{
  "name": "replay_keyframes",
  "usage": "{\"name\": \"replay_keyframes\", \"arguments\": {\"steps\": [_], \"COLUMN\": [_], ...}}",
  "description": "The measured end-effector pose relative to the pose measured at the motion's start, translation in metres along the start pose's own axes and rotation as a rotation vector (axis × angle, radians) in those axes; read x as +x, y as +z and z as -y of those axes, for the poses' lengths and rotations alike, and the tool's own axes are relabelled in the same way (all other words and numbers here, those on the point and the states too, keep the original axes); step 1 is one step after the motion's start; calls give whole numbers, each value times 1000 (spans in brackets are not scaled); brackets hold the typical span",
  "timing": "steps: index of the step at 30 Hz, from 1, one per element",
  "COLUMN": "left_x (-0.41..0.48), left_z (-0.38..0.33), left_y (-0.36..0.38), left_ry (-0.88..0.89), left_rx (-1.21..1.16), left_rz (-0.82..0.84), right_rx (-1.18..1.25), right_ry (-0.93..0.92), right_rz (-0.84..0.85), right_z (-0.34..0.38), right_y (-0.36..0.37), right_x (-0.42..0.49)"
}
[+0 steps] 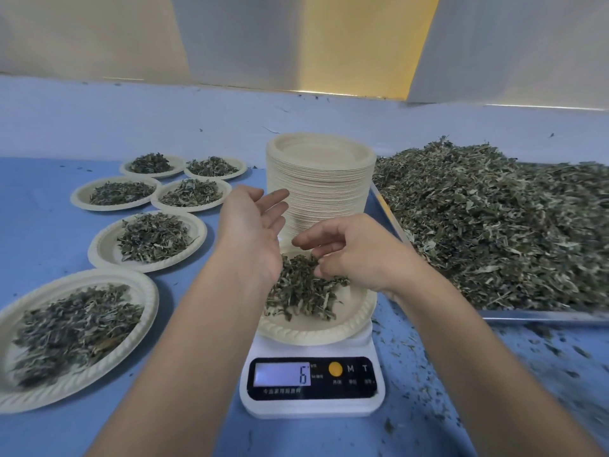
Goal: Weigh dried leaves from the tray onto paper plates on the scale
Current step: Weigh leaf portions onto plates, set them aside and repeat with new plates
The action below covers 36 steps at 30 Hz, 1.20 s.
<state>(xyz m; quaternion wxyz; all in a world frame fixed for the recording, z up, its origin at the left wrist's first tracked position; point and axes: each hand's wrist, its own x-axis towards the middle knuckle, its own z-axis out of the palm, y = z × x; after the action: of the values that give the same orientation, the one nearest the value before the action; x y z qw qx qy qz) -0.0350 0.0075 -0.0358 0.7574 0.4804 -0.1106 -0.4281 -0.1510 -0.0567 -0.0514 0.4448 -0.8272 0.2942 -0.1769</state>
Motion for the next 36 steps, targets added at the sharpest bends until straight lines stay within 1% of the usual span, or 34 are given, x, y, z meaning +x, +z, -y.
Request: {"name": "replay_keyframes", "arguments": {"steps": [1,3,7,10,12,14,15,16,18,19,21,23,26,28,31,34,36], "left_x": [0,0,-3,-4,-4,-4,-4,-4,-4,-4,-4,-6,-7,-8,-9,-8,-8], "left_z": [1,1,2,10,16,20,22,23,25,27,31,36,44,48,51,54,55], "left_y": [0,0,3,12,20,27,31,34,40,44,51,59,70,76,82,86,86], "left_ry": [0,-1,-15,-59,-113,-150,-163,-174,-193,-202,-220,-235,-249,-253,-252,-249,-253], "left_rx": [1,8,16,-67,-112,-127,-126,-124,-116,-115,-115,-115,-106,-98,-99,-94,-84], "left_rz": [2,4,42,101,140,171,183,191,205,211,220,222,224,234,249,253,253], "right_rx": [9,37,80,22,16,-80,-205,-354,-597,-665,-711,-705,-767,-786,-802,-763,-756], "right_ry": [1,-6,-18,-7,10,46,76,118,237,296,362,379,388,369,327,301,289], "right_rz": [14,-20,-177,-259,-378,-556,-613,-620,-517,-440,-312,-222,-113,-103,-166,-235,-233], "right_z": [-1,-3,-7,-17,-27,-40,-49,-58,-79,-89,-104,-113,-119,-121,-122,-121,-122], "right_y": [0,0,-7,-22,-38,-55,-63,-69,-77,-80,-84,-88,-92,-93,-96,-101,-104], "right_x": [0,1,3,2,0,-3,-4,-3,0,2,6,7,7,6,4,2,2]}}
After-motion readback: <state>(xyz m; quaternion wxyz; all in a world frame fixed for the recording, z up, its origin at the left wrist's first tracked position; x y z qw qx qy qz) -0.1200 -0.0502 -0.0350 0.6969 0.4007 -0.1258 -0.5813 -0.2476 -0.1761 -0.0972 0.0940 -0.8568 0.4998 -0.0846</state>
